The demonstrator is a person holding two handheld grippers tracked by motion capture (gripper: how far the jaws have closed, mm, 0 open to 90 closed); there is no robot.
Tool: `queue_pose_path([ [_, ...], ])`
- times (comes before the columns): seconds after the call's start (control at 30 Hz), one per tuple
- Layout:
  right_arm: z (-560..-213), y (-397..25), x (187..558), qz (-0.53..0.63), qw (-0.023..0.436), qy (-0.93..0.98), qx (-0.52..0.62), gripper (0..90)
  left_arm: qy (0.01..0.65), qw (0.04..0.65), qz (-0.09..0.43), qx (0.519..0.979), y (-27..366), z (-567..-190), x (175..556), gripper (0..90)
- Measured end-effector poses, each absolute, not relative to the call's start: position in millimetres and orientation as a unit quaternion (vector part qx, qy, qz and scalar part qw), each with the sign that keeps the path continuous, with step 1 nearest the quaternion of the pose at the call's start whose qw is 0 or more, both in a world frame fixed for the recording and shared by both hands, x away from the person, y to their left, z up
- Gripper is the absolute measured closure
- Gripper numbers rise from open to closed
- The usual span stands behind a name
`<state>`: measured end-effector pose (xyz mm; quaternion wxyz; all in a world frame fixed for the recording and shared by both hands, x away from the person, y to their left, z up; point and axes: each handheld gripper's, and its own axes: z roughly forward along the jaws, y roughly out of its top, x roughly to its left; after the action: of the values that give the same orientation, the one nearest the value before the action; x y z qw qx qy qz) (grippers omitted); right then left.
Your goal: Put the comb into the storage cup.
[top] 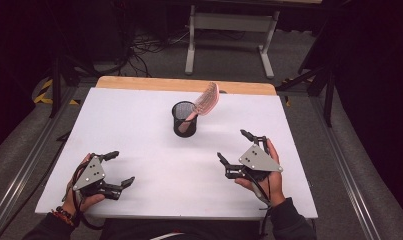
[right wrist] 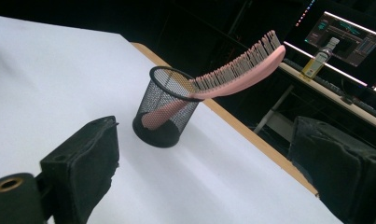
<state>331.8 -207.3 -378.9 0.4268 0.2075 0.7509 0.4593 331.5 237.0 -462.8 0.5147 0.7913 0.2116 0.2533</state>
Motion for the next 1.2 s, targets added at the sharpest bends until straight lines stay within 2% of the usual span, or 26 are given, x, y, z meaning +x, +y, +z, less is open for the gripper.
queue_pose_path([
  [0.4, -393, -220, 324, 0.452, 0.419, 0.757, 0.215, 9.0, 0.214, 0.512, 0.256, 0.792, 237, -463, 331, 6.1],
  [1.2, -449, -270, 310, 0.416, 0.420, 0.757, 0.278, 7.8, 0.211, 0.512, 0.258, 0.791, 235, -462, 331, 6.0],
])
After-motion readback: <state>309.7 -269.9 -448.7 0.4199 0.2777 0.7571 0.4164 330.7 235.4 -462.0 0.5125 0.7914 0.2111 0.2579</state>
